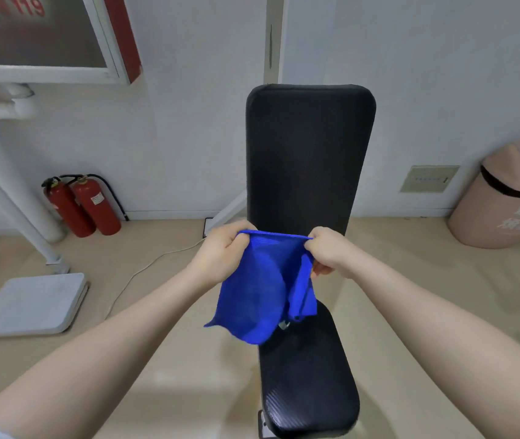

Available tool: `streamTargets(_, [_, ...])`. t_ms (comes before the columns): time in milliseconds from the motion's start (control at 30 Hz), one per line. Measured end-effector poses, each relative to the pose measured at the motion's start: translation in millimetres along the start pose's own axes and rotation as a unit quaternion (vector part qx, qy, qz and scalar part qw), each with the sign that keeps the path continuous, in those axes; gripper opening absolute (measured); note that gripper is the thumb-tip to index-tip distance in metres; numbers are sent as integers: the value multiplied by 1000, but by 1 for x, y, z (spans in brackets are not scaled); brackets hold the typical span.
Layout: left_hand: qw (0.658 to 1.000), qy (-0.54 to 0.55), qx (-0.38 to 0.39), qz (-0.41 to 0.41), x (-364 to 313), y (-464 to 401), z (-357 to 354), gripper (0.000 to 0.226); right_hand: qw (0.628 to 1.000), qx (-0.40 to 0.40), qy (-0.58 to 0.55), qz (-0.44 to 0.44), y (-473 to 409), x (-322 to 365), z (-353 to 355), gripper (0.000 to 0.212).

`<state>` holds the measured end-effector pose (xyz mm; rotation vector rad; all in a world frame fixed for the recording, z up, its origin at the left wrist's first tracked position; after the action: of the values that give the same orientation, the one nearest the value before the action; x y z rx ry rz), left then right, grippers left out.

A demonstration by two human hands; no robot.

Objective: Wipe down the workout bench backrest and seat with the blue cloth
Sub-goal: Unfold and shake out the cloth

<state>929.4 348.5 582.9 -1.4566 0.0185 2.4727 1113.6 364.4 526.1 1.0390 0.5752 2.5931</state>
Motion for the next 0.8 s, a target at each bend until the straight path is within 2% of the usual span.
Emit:
streamTargets(100, [998, 3, -49, -30, 1, 25, 13, 42, 996, -21, -88, -26, -2, -1, 0, 39])
streamTargets(200, [992, -88, -33, -87, 5, 43, 10, 52, 982, 39, -185, -25, 15, 17, -17, 43])
streamTargets(267, [982, -174, -18, -71, 24, 51, 4, 50, 977, 70, -203, -9, 26, 36, -30, 40])
streamTargets(333, [980, -199, -20, -5, 48, 59, 0, 43, 974, 95, -205, -11, 34, 48, -44, 33])
streamTargets(433, [987, -129, -64, 78, 67, 76, -1, 27, 976, 123, -175, -38, 47, 57, -68, 24])
streamTargets(467, [987, -110, -80, 87, 69, 84, -1, 29, 975, 137, -168, -45, 51, 61, -79, 24])
streamTargets(533, [985, -104, -92, 98, 73, 92, -3, 49, 973, 165, -150, -55, 59, 67, -99, 28])
streamTargets(567, [983, -115, -94, 106, 78, 96, -3, 53, 974, 178, -131, -54, 63, 71, -111, 32])
streamTargets(667, [969, -190, -108, 119, 91, 104, 8, 34, 979, 196, -55, -19, 69, 88, -140, 39])
streamTargets(733, [957, -230, -110, 134, 102, 111, 24, 31, 983, 185, -3, 13, 70, 102, -153, 36])
streamTargets(800, [951, -263, -82, 144, 116, 121, 44, 34, 982, 146, 101, 66, 63, 117, -159, 33])
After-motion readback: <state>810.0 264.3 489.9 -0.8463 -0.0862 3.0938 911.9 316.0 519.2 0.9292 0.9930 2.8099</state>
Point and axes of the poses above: each hand's wrist, its own y-axis away from the middle knuckle, its own z-axis out of the back of the hand, x = y × z, the point moved 10 cm from there along -y, towards the middle knuckle, and after that the axes turned 3 degrees about -z, right-handed, at the moved point
